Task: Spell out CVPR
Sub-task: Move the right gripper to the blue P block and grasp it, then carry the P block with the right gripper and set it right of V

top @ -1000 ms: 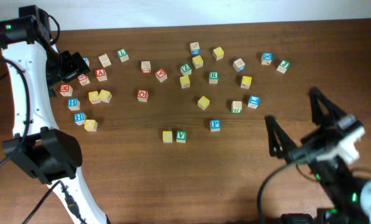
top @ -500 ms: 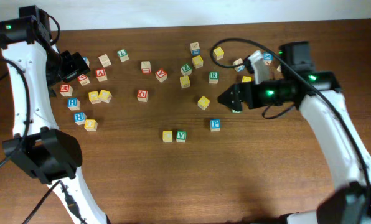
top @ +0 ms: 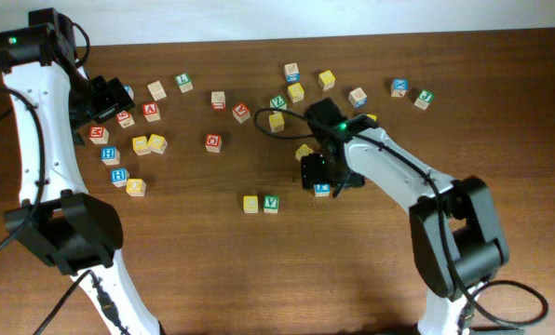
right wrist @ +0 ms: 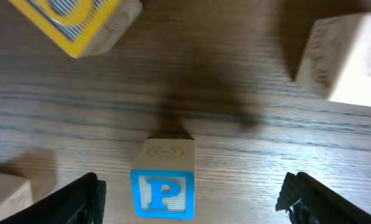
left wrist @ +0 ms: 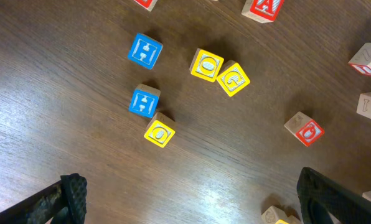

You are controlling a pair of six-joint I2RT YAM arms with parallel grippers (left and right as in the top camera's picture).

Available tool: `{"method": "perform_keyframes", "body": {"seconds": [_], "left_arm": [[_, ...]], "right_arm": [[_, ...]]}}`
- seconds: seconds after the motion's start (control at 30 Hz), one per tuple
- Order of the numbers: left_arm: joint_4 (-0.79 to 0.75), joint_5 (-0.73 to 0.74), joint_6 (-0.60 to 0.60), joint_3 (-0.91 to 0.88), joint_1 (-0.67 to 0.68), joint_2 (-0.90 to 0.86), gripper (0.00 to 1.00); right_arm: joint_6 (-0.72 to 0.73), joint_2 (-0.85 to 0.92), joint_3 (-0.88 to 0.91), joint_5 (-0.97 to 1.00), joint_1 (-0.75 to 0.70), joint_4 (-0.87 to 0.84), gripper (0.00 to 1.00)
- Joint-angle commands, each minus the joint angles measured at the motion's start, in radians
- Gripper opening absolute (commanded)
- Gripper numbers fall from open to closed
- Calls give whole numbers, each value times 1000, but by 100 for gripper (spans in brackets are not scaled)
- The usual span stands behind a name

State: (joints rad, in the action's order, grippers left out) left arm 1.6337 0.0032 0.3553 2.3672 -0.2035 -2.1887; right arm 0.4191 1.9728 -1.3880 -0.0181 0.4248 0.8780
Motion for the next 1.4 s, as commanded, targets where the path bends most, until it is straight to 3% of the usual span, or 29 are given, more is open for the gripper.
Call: {"method": "perform_keyframes", "body": {"seconds": [0.0,0.07,0.17,0.23,0.37,0.57,0.7,0.9,1.37], "left_arm": [[-2,0,-2,3,-2,-5,98],[-2,0,-2,3,-2,-5,99],[-2,0,-1,3,-2,-5,99],[-2,0,-1,3,-2,-5,99],[-2,0,-2,3,-2,-5,99],[-2,0,-2,3,-2,-5,99],[-2,0,-2,3,-2,-5,99],[-2,0,-2,3,-2,-5,99],[-2,0,-2,3,-2,-5,99]], "right_arm": [[8,35,-4,-15,8,-7,70],[8,52,-4,-16,8,-7,56],[8,52,-4,-27,8,-7,45],[8,52,-4,-57,8,-6,44],[5,52,-4,-57,8,-2,29],[4,52,-5,-114,8,44,29],[-44,52,-5,-297,11,67,29],[48,52,-5,-171,143,-24,28],[126,53,-4,-131,191,-44,33]]}}
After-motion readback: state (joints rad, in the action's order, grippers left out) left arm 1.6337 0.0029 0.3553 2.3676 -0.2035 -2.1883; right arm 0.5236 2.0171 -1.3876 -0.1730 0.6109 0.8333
